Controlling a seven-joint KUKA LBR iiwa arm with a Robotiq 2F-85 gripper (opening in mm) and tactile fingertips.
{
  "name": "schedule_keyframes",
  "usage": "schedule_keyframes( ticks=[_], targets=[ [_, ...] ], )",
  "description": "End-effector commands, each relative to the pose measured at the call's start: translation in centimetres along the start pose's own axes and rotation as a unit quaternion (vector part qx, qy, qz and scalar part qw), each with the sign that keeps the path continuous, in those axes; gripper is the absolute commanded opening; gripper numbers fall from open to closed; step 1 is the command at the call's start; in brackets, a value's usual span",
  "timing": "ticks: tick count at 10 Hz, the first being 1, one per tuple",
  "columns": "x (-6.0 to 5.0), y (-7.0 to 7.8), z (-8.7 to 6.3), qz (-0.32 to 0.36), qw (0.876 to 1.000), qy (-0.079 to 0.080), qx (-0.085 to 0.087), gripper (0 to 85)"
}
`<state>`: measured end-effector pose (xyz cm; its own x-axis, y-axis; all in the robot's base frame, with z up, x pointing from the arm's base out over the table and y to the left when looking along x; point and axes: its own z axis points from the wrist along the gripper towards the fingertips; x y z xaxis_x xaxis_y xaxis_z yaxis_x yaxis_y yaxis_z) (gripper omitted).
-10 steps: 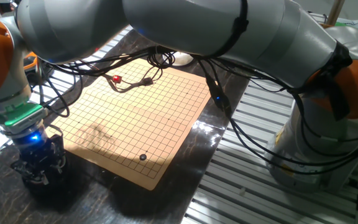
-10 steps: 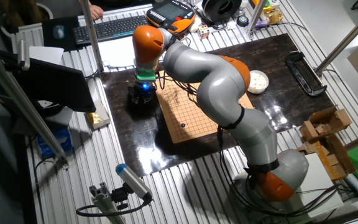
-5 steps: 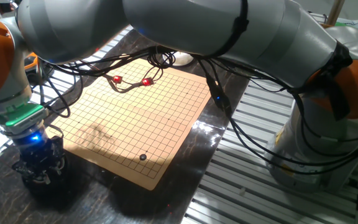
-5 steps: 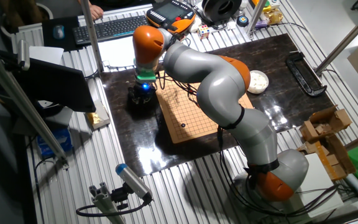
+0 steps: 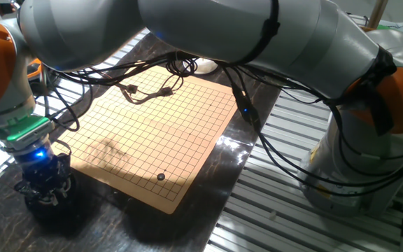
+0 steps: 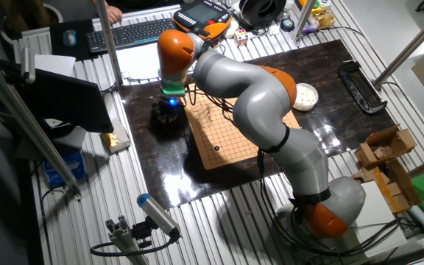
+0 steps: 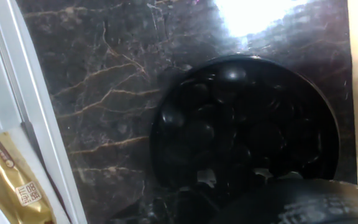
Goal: Play the first move as black on the 3-4 point in the upper right corner of the Go board
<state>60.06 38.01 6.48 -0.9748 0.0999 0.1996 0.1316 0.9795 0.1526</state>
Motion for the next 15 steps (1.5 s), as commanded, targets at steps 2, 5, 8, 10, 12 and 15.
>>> schedule_keyframes(
  ticks=[2,5,8,10,12,15],
  targets=[
    [-0.2,-0.1,-0.4,0.0,1.0,0.001,0.001,23.0],
    [-0.3,-0.1,-0.6,0.0,1.0,0.002,0.002,23.0],
    [-0.3,-0.1,-0.6,-0.001,1.0,0.002,0.002,20.0],
    [-0.3,-0.1,-0.7,-0.006,1.0,0.003,0.001,11.7],
    [-0.3,0.0,-0.9,-0.009,1.0,0.002,0.005,9.7],
    [-0.8,-0.9,-2.9,-0.015,1.0,0.007,0.017,8.3]
  ],
)
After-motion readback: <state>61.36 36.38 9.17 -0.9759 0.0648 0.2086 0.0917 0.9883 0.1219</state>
